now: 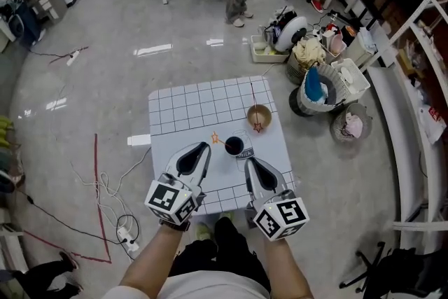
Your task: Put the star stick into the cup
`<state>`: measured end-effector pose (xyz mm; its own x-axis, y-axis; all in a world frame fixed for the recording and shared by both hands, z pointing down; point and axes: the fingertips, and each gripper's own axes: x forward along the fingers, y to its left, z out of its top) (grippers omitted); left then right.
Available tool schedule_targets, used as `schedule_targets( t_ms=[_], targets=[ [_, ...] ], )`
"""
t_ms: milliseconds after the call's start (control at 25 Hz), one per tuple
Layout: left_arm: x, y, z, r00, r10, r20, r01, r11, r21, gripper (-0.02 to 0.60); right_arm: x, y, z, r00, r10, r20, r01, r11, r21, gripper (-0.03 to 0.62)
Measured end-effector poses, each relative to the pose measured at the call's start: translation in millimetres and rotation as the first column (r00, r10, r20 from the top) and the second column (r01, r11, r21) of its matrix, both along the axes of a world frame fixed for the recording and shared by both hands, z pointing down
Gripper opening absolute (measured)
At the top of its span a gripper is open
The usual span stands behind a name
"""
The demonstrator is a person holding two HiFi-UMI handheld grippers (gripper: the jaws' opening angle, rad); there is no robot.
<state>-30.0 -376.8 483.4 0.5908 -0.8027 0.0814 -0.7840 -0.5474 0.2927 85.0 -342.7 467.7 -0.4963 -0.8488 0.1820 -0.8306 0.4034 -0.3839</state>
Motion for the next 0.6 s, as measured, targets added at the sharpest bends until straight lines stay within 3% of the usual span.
schedule_targets(
  t_ms=[600],
  targets=[
    [4.8,60.4,-68.3,0.997,0.055,0.055,-0.054,0.998,-0.009,0.006,-11.2,35.9,-65.6,1.0,-0.001,-0.023,0.003,0.994,0.11,0.012]
  ],
)
